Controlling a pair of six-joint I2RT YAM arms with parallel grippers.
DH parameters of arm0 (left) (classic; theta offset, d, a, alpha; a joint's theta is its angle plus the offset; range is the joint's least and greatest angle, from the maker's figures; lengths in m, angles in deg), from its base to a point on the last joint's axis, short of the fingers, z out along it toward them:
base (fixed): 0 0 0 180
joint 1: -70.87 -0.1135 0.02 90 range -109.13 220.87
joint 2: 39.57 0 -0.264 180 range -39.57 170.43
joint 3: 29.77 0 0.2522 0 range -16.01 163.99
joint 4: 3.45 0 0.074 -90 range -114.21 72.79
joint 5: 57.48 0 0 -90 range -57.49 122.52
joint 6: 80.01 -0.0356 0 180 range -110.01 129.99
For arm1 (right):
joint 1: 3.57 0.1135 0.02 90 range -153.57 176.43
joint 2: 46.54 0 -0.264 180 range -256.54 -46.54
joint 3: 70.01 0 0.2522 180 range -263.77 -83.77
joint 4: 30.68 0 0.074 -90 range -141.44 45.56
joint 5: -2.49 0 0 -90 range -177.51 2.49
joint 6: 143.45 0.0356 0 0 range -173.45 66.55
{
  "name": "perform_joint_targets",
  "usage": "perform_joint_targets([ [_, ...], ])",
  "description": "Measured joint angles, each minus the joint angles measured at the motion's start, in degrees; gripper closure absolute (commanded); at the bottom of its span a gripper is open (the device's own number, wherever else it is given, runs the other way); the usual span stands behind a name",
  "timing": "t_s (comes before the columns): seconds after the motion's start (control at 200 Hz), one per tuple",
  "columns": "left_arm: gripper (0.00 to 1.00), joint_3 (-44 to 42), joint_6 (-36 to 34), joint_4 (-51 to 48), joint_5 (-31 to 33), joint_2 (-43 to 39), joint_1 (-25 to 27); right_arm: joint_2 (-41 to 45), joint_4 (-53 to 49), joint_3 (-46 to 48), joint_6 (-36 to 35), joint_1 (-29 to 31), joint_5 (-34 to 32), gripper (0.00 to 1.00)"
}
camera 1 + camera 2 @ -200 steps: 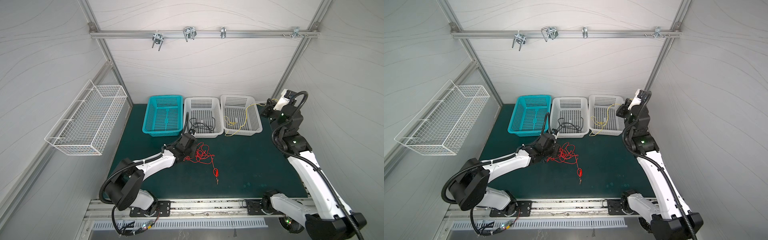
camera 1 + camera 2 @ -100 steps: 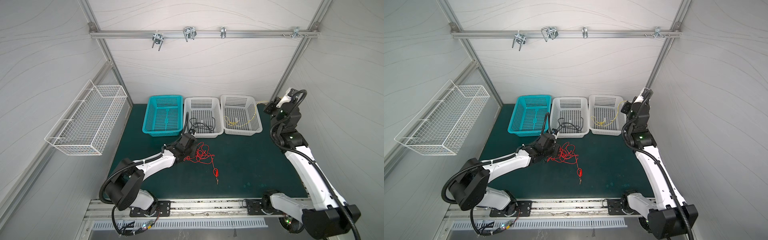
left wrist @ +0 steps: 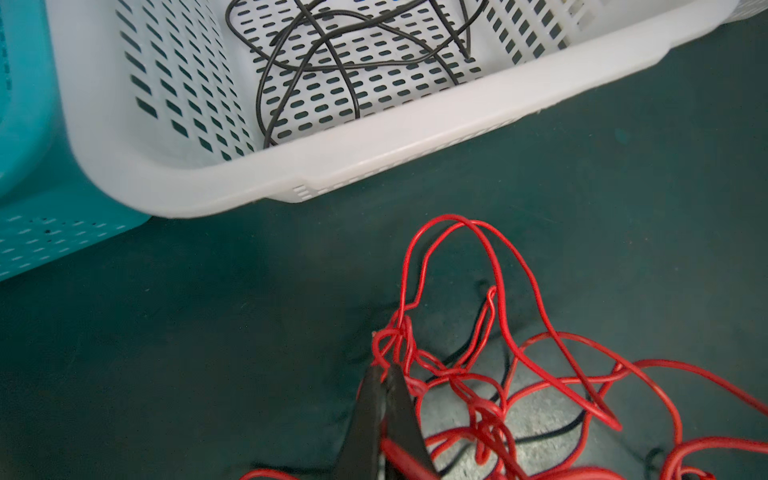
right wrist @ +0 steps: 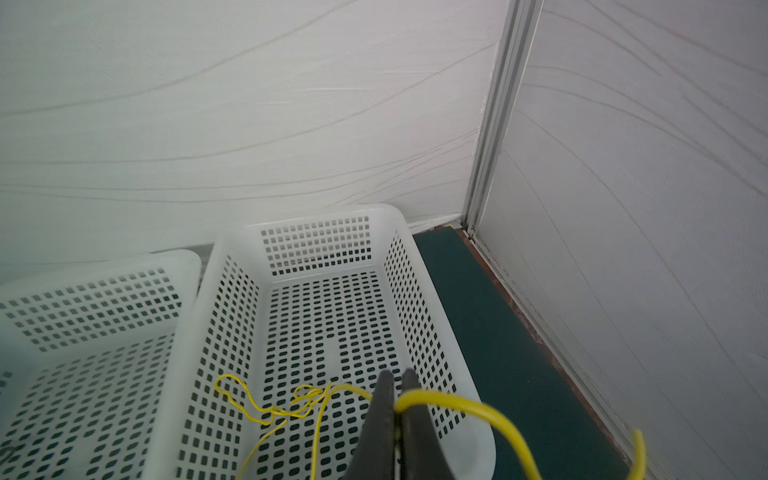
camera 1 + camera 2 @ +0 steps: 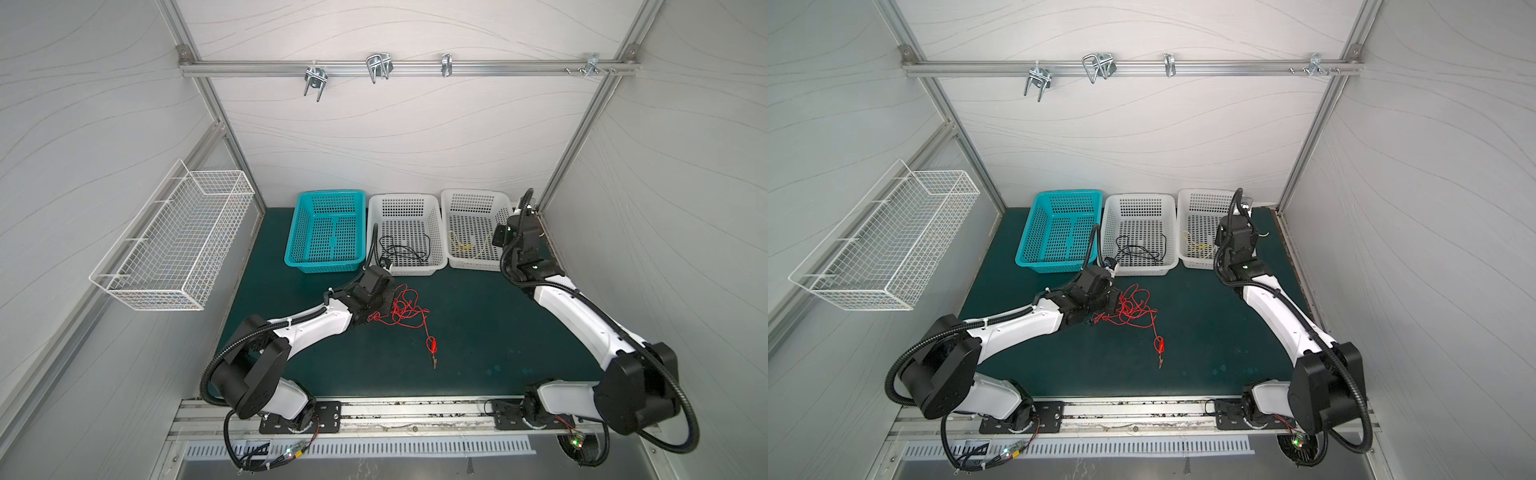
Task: Untangle the cables
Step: 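Lower the yellow wire into the farther white basket with the right gripper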
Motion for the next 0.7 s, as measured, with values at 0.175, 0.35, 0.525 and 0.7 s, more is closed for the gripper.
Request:
perform_joint_targets([
  [0.175,1.00,0.0,0.0,0.0,0.0,0.0,0.0,-4.5,0.4,-0.8,0.1,0.0,-0.2,1.00],
  [0.35,1.00,0.3,0.0,0.0,0.0,0.5,0.0,-11.1,-0.2,-3.5,0.6,0.0,1.8,1.00],
  [0.525,1.00,0.7,0.0,0.0,-0.1,0.8,0.0,-18.1,-2.6,-7.6,1.6,0.0,5.2,1.00],
  [0.7,1.00,0.7,0.0,0.0,-0.1,0.8,0.0,-24.0,-5.5,-11.4,3.1,0.0,8.3,1.00],
])
